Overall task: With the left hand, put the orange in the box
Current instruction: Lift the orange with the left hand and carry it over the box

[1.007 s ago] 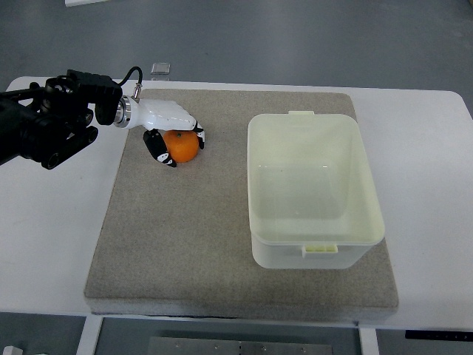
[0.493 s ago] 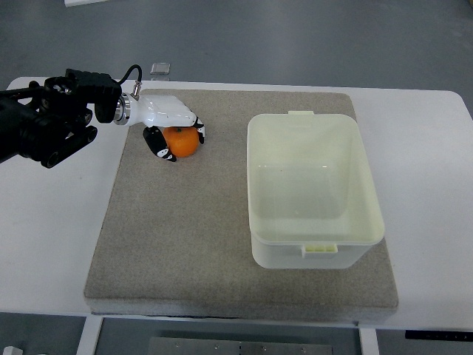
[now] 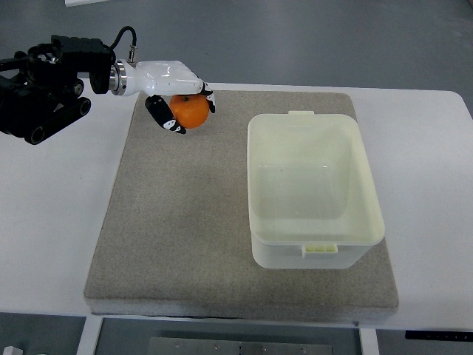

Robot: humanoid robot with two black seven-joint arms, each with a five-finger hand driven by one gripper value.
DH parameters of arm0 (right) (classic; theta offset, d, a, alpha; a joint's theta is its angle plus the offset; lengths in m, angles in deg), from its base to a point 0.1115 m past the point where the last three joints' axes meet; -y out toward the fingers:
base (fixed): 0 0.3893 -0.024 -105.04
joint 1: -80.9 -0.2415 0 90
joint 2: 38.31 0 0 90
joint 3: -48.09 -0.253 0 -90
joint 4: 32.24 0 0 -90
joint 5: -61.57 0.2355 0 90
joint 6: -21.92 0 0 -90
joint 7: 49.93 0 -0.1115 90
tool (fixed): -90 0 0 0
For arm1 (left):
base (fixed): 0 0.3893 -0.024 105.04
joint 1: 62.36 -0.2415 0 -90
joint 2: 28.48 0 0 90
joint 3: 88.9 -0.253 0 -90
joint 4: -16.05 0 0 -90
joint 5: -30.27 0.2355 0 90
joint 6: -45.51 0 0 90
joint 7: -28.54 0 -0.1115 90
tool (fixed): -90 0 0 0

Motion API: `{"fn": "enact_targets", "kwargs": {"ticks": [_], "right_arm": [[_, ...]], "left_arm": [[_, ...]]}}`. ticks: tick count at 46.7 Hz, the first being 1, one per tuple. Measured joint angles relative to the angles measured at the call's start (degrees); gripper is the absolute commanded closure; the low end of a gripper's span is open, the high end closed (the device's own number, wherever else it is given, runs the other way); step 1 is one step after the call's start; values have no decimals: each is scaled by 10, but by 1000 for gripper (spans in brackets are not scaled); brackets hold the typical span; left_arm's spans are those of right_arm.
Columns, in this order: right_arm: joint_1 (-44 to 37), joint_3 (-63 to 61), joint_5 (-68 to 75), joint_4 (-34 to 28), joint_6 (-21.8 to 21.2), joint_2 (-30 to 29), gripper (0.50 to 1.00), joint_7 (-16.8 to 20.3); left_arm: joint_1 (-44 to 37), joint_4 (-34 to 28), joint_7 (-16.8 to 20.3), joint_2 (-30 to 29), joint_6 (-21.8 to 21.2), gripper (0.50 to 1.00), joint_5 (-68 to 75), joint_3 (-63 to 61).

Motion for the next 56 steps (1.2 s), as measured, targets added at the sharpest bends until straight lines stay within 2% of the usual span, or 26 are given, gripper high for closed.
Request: {"fn": "enact_targets", "kwargs": {"ticks": [15, 29, 40, 56], "right_arm": [[0, 0, 0, 0, 0, 0, 568, 0], [0, 0, 0, 0, 0, 0, 568, 0], [0, 0, 0, 0, 0, 0, 568, 0], [0, 0, 0, 0, 0, 0, 568, 0]], "left_arm": [[55, 115, 0, -74, 7, 1000, -1, 48], [60, 197, 0, -87, 15, 1000, -3, 87], [59, 228, 0, -76, 15, 1000, -6, 115], [34, 230, 0, 15, 19, 1000, -6, 120]]}}
